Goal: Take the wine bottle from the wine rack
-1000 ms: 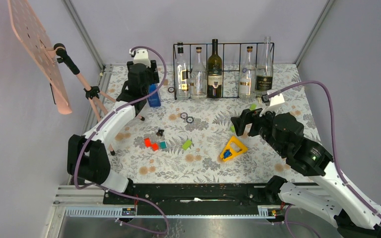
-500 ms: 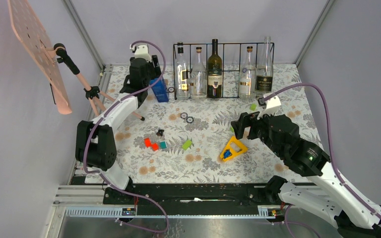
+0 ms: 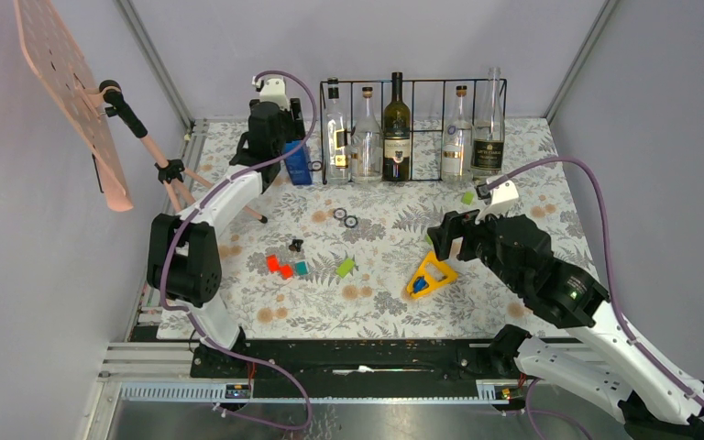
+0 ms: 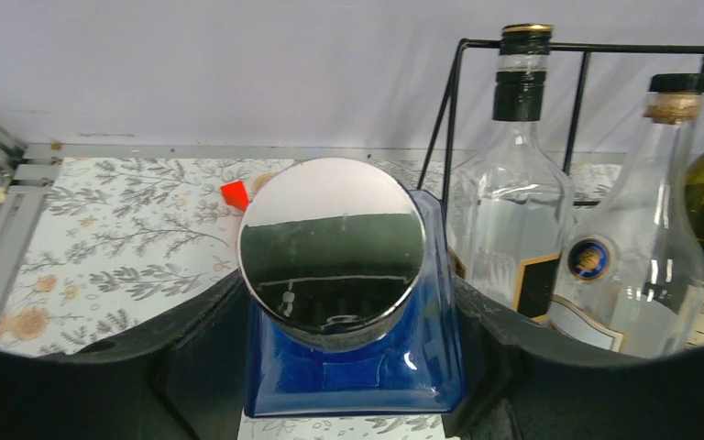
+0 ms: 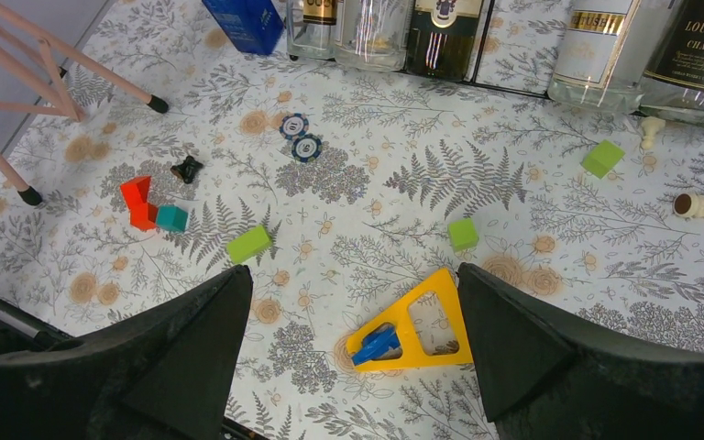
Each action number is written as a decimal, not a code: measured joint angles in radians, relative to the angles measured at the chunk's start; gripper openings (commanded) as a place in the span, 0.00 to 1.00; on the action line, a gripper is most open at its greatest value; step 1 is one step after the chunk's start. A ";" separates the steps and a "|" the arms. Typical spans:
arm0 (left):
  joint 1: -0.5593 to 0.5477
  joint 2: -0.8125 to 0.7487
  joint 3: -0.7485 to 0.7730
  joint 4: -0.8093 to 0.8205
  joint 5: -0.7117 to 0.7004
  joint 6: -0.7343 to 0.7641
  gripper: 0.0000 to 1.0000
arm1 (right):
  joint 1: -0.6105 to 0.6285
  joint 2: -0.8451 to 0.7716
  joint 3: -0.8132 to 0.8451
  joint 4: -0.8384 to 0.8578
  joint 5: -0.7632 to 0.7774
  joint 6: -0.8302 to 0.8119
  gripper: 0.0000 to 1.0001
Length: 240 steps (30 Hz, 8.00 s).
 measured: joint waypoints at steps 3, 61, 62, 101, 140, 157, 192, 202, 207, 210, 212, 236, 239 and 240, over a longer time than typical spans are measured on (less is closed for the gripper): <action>-0.002 0.000 0.014 -0.029 -0.037 0.022 0.01 | 0.000 0.010 0.000 0.000 0.000 0.000 0.90; -0.050 0.011 0.158 -0.115 0.001 -0.049 0.99 | 0.000 0.058 -0.050 -0.016 0.016 0.005 0.93; -0.052 -0.021 0.140 -0.116 0.002 -0.055 0.99 | 0.000 0.071 -0.039 -0.017 0.022 0.006 0.93; -0.171 -0.781 -0.528 -0.412 0.048 -0.155 0.98 | -0.628 1.059 0.871 -0.006 -0.132 -0.164 0.75; -0.171 -0.787 -0.528 -0.415 0.066 -0.130 0.97 | -0.734 1.678 1.443 0.061 -0.229 -0.173 0.65; -0.171 -0.766 -0.528 -0.416 0.079 -0.127 0.97 | -0.738 1.760 1.468 0.190 -0.267 -0.138 0.47; -0.171 -0.747 -0.528 -0.415 0.105 -0.121 0.95 | -0.734 0.940 0.359 0.621 -0.341 -0.292 0.00; -0.171 -0.735 -0.528 -0.414 0.120 -0.122 0.95 | -0.681 0.714 0.178 0.614 -0.307 -0.319 0.00; -0.171 -0.735 -0.528 -0.415 0.123 -0.122 0.94 | -0.625 0.636 0.163 0.590 -0.278 -0.332 0.00; -0.171 -0.735 -0.528 -0.415 0.128 -0.122 0.94 | -0.575 0.600 0.158 0.579 -0.261 -0.334 0.00; -0.171 -0.735 -0.528 -0.415 0.132 -0.122 0.94 | -0.531 0.582 0.158 0.565 -0.257 -0.333 0.00; -0.171 -0.735 -0.528 -0.407 0.184 -0.122 0.93 | -0.066 0.549 -0.037 0.621 -0.325 -0.330 0.00; -0.171 -0.735 -0.528 -0.407 0.190 -0.122 0.92 | -0.064 0.522 -0.089 0.686 -0.351 -0.335 0.22; -0.171 -0.735 -0.528 -0.406 0.191 -0.122 0.93 | -0.064 0.511 -0.105 0.702 -0.357 -0.335 0.35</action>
